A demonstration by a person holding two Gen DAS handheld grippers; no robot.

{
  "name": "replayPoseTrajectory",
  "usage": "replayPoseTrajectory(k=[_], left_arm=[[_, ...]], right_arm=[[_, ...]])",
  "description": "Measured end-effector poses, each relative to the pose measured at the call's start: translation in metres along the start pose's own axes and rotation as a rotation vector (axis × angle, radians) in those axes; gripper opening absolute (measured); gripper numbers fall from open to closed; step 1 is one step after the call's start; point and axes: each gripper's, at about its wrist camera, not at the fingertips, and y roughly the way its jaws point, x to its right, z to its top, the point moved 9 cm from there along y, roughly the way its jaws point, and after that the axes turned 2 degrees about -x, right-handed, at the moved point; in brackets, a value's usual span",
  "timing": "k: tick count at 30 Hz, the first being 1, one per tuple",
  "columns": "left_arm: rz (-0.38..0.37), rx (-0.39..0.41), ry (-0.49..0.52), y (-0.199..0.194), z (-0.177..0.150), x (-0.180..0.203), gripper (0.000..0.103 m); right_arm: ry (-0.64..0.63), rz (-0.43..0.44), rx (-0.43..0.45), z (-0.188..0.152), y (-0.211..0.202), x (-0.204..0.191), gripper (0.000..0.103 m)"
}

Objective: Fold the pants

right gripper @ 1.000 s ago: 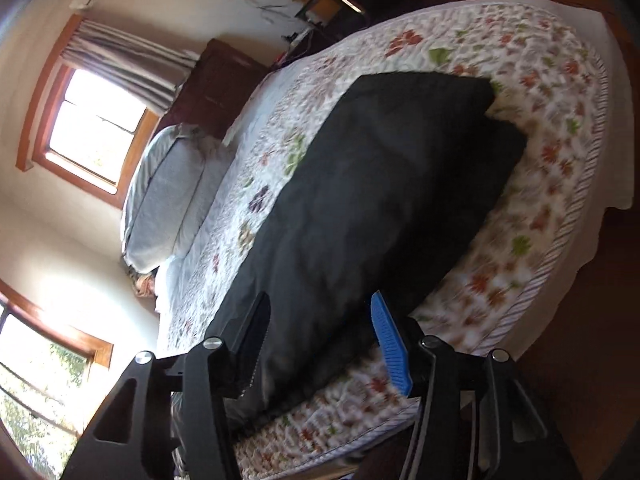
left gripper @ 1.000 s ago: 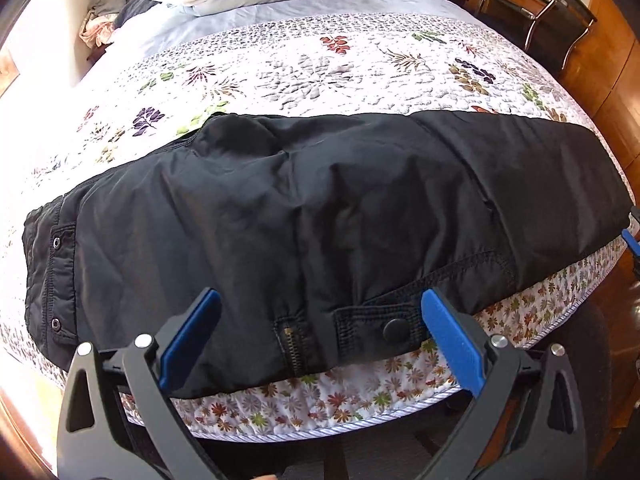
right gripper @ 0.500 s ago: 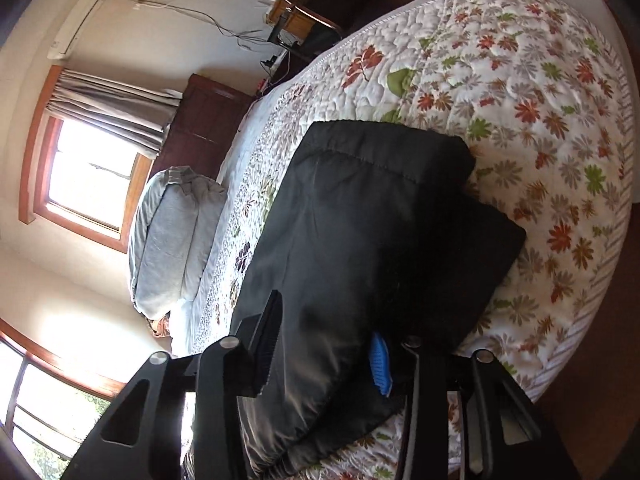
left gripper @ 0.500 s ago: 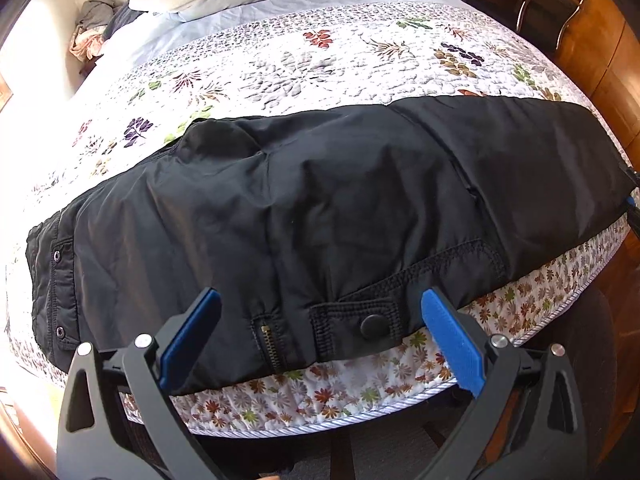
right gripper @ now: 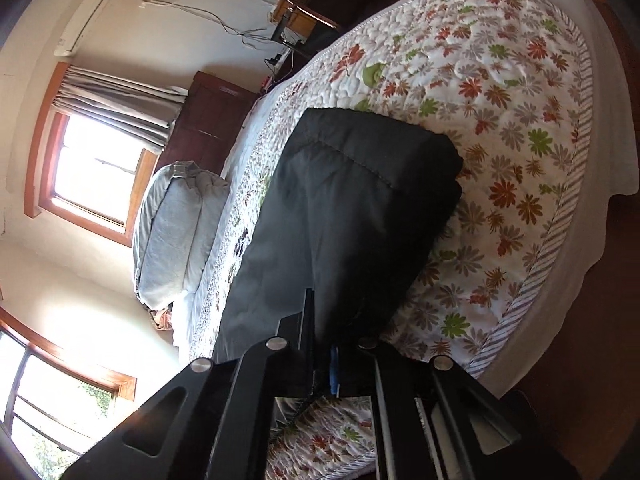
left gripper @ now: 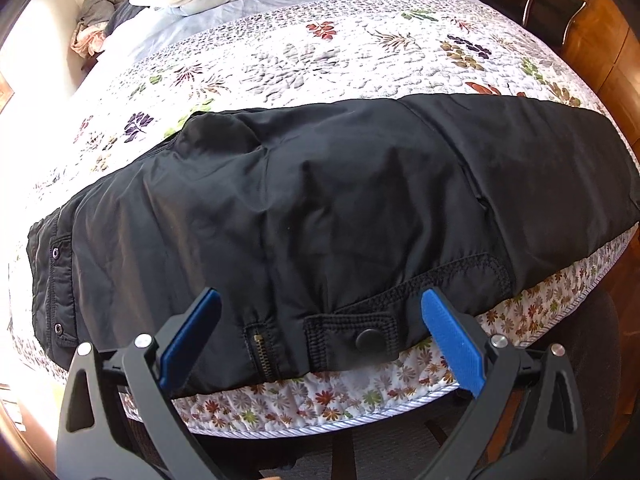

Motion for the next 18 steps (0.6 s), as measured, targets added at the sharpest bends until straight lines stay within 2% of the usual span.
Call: replayPoseTrajectory(k=[3, 6, 7, 9, 12, 16, 18], left_arm=[[-0.003, -0.002, -0.004, 0.000, 0.000, 0.000, 0.100], [-0.021, -0.001, -0.032, 0.000, 0.001, -0.004, 0.100], [-0.029, 0.000, -0.045, 0.000, 0.001, -0.006, 0.100], [-0.031, 0.001, -0.066, -0.001, 0.002, -0.011, 0.100], [-0.018, 0.009, -0.086, -0.002, 0.004, -0.020, 0.100], [-0.012, 0.010, -0.114, -0.003, 0.004, -0.031, 0.100], [-0.007, 0.011, -0.125, -0.003, 0.003, -0.037, 0.100]], right_arm=[[-0.046, -0.010, 0.005, 0.003, -0.002, -0.005, 0.016], [-0.086, -0.026, 0.026, 0.007, -0.009, -0.012, 0.044], [-0.082, -0.021, 0.039, 0.009, -0.013, -0.013, 0.047], [-0.059, -0.012, 0.053, 0.011, -0.022, -0.012, 0.047], [-0.008, -0.019, 0.074, 0.011, -0.037, 0.001, 0.055], [0.051, -0.018, 0.074, 0.007, -0.047, 0.024, 0.057], [0.066, 0.011, 0.081, 0.006, -0.048, 0.029, 0.058]])
